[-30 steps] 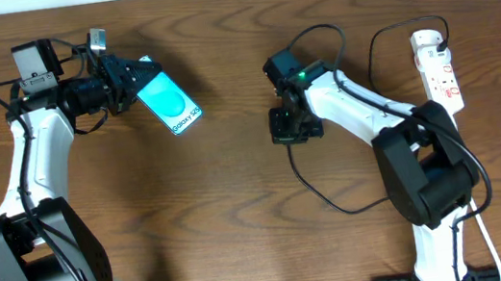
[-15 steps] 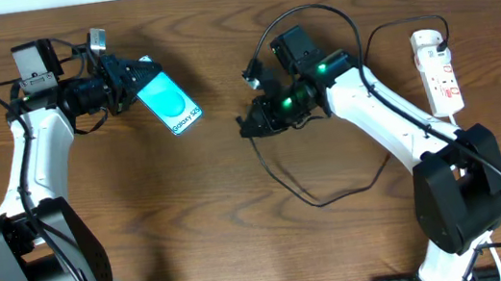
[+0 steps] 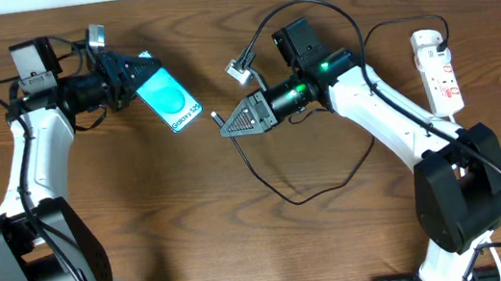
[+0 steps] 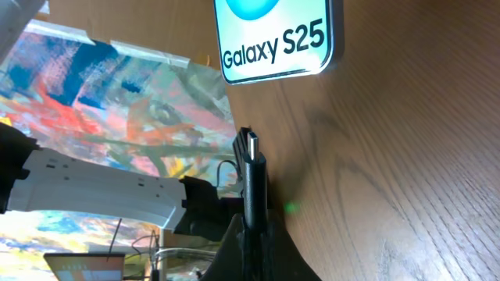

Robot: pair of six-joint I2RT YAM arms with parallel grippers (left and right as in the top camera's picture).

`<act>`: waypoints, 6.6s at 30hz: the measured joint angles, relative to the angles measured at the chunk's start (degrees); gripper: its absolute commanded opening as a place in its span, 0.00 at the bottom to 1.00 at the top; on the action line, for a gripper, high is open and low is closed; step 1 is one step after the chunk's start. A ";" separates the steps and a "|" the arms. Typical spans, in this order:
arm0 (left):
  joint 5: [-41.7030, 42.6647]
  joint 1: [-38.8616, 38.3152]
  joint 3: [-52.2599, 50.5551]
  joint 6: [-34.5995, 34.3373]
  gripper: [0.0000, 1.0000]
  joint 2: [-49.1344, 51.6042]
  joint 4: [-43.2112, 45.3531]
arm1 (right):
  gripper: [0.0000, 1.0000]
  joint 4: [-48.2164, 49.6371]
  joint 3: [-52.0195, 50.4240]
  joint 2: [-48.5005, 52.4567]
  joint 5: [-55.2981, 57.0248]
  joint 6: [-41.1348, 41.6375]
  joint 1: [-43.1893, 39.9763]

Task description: Plug charger to phone and switch on socket

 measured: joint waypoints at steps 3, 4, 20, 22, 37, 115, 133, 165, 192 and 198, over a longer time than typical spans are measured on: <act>1.14 0.00 0.00 -1.25 0.07 0.00 0.55 | 0.01 0.39 0.00 0.00 -0.44 0.00 0.00; 1.49 0.00 0.00 -1.46 0.07 0.04 0.55 | 0.01 0.61 0.00 0.00 -0.52 0.02 0.00; 6.14 0.00 -0.02 -5.77 0.07 0.07 5.16 | 0.01 7.39 0.00 0.02 -0.83 4.70 2.82; 6.27 0.00 -0.02 -5.81 0.07 0.07 5.29 | 0.01 7.39 0.00 0.02 -0.81 4.92 2.82; 7.87 0.00 -0.04 -11.78 0.07 0.09 13.66 | 0.01 7.76 0.00 0.00 -0.20 6.14 3.34; 11.06 0.09 -0.04 -13.25 0.07 0.11 15.21 | 0.01 14.84 -0.02 0.02 0.00 11.96 4.24; 11.21 0.09 -0.04 -13.25 0.07 0.11 15.37 | 0.01 14.93 -0.02 0.02 0.07 11.96 4.24; 11.63 0.33 -0.04 -13.22 0.07 0.15 15.56 | 0.01 15.80 -0.04 0.02 0.24 13.07 4.24; 11.82 0.33 -0.04 -13.22 0.07 0.15 15.74 | 0.01 15.80 -0.04 0.02 -0.02 13.49 4.42; 11.82 0.33 -0.04 -13.22 0.07 0.15 15.76 | 0.01 15.85 -0.04 0.02 -0.07 13.49 4.42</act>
